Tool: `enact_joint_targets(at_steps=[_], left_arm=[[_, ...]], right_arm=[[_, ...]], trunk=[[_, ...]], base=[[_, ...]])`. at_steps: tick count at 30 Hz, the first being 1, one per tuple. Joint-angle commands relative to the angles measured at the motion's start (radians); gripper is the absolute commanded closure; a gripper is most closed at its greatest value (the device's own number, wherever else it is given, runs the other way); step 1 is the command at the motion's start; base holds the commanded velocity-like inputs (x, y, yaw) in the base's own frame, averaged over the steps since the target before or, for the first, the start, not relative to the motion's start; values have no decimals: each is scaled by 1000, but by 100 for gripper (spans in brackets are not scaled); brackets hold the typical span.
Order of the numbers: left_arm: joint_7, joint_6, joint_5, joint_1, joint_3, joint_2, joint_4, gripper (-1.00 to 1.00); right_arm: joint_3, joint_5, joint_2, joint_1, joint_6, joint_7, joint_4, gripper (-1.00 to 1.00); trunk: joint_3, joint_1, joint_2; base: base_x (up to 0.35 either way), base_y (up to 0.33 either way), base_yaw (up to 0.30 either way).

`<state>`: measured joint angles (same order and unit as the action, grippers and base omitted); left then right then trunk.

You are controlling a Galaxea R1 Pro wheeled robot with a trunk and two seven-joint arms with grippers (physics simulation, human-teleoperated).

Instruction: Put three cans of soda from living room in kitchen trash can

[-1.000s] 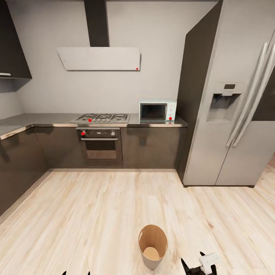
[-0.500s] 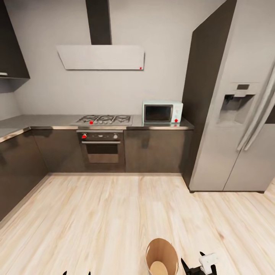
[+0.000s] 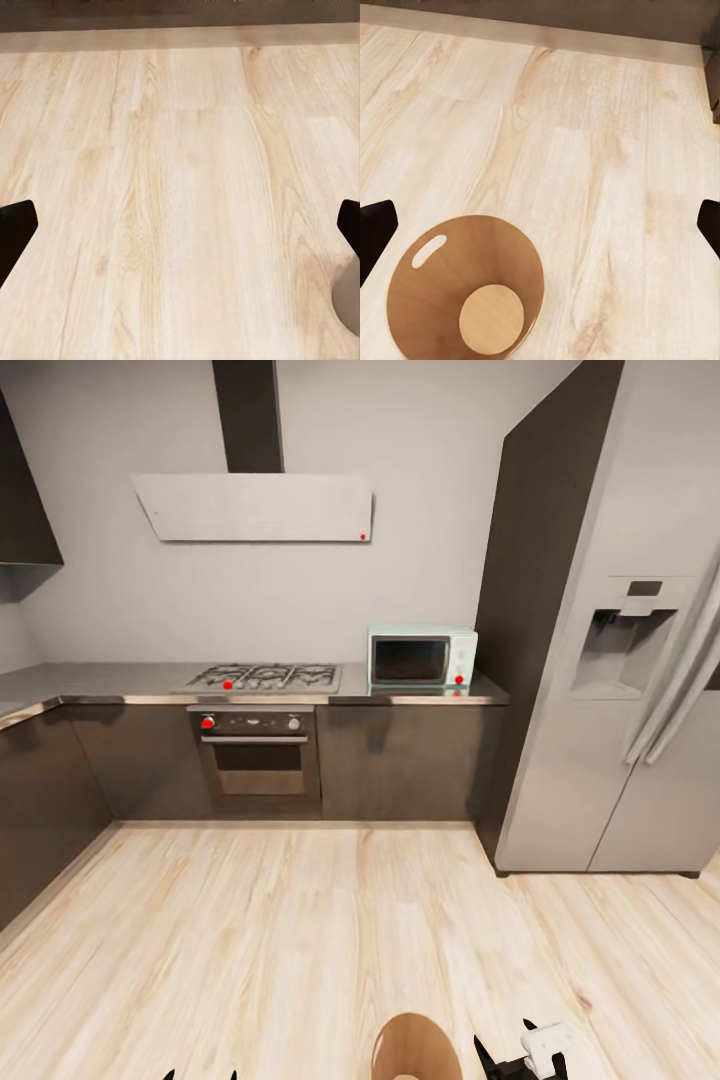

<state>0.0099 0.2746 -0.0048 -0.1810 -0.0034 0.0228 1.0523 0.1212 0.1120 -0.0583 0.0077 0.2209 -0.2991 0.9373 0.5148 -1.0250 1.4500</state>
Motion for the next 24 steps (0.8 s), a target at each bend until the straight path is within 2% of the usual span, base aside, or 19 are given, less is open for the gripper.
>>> enact_joint_targets(at_steps=[1, 11, 24], left_arm=[[0, 0, 0, 0, 0, 0, 0, -100], [-1, 0, 0, 0, 3, 0, 0, -100], [-1, 0, 0, 0, 0, 0, -1, -100]], right_arm=[[0, 0, 0, 0, 0, 0, 0, -100], [0, 1, 0, 0, 0, 0, 0, -100], [1, -2, 0, -2, -8, 0, 0, -100]], trunk=[[0, 0, 0], [0, 0, 0], [0, 0, 0]], base=[[33, -6, 0], [9, 146, 0], [0, 18, 0]])
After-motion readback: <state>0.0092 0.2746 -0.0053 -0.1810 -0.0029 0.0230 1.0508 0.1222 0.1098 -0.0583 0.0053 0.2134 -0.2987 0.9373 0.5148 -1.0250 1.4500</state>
